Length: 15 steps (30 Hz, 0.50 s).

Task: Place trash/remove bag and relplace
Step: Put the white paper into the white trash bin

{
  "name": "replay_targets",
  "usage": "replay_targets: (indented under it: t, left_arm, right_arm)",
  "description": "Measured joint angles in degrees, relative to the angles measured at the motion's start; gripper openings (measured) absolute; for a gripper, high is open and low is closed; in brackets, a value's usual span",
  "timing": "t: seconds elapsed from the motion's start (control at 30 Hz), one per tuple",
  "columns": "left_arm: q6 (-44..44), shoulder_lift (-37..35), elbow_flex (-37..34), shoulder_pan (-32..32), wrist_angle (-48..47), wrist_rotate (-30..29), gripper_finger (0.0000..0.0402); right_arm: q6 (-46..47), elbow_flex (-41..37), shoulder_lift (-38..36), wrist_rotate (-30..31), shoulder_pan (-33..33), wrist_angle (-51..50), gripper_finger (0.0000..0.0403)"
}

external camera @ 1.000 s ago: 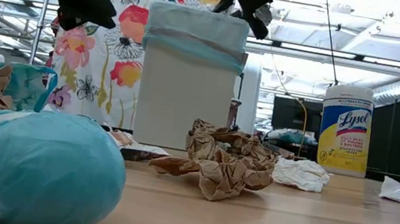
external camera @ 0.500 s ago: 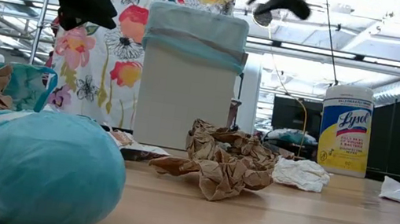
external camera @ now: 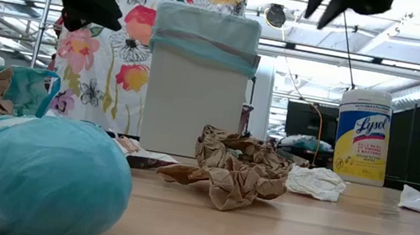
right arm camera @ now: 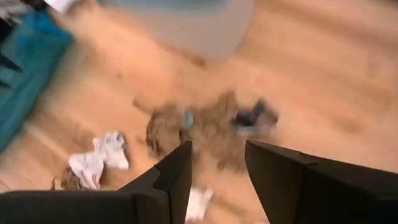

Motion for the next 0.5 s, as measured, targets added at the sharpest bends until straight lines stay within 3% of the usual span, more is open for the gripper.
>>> replay_targets:
  t: [0.33, 0.5]
  left_arm:
    - [1.2, 0.0, 0.0, 0.0, -2.8, 1.9, 0.0109]
    - [1.2, 0.0, 0.0, 0.0, -2.8, 3.0, 0.0109]
  right_arm:
    - [37.2, -15.3, 0.0, 2.2, 18.4, -0.3, 0.0139]
    - [52.8, -23.1, 0.0, 0.3, 25.6, 5.4, 0.0139]
